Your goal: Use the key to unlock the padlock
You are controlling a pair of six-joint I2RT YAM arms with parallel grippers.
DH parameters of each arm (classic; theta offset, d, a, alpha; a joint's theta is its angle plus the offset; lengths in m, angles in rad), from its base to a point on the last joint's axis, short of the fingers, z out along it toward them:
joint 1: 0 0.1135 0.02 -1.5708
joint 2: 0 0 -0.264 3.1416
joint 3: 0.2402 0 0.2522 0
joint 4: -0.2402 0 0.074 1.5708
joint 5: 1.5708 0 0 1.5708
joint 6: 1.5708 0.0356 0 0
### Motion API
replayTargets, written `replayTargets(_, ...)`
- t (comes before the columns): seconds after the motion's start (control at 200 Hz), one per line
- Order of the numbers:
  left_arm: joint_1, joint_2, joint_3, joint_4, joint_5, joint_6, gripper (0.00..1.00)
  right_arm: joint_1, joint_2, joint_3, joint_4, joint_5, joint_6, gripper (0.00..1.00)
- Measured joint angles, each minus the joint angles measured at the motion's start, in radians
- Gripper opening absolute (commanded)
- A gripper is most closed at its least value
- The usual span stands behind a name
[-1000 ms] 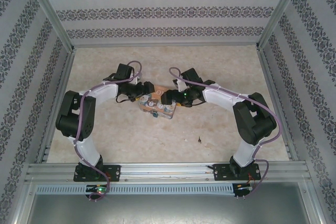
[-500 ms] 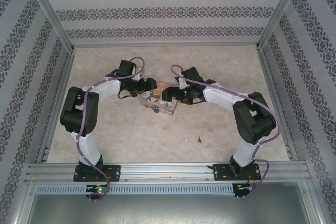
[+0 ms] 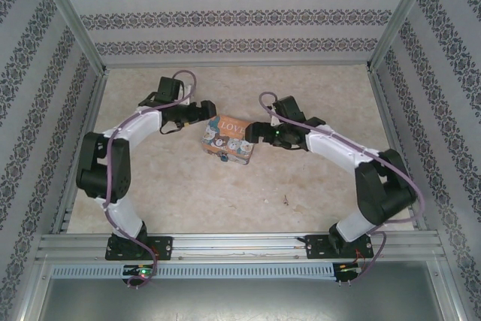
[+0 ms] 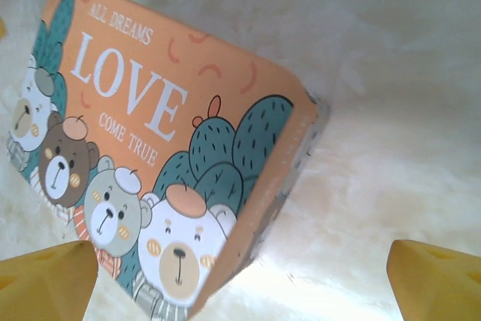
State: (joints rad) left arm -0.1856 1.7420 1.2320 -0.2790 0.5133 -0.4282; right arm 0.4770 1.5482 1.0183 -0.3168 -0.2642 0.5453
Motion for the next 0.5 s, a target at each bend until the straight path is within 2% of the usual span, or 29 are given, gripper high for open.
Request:
replayTargets(0.16,0.003,-0.171,-0.076,0.087,-0.076,0.044,0.99,-0.002,-0.150,-0.063,-0.092,0.054,-0.001,0.98)
replayTargets(0.25,0.003,-0.239,-0.133,0.159,-0.123,0.066,0.99,-0.002,-0.227,-0.100,-0.175,0.085,0.003,0.95)
replayTargets(0.5,0.003,-0.300,-0.235,0.290,-0.210,0.136,0.99,0.051,-0.368,-0.183,-0.426,0.142,0.046,0.82)
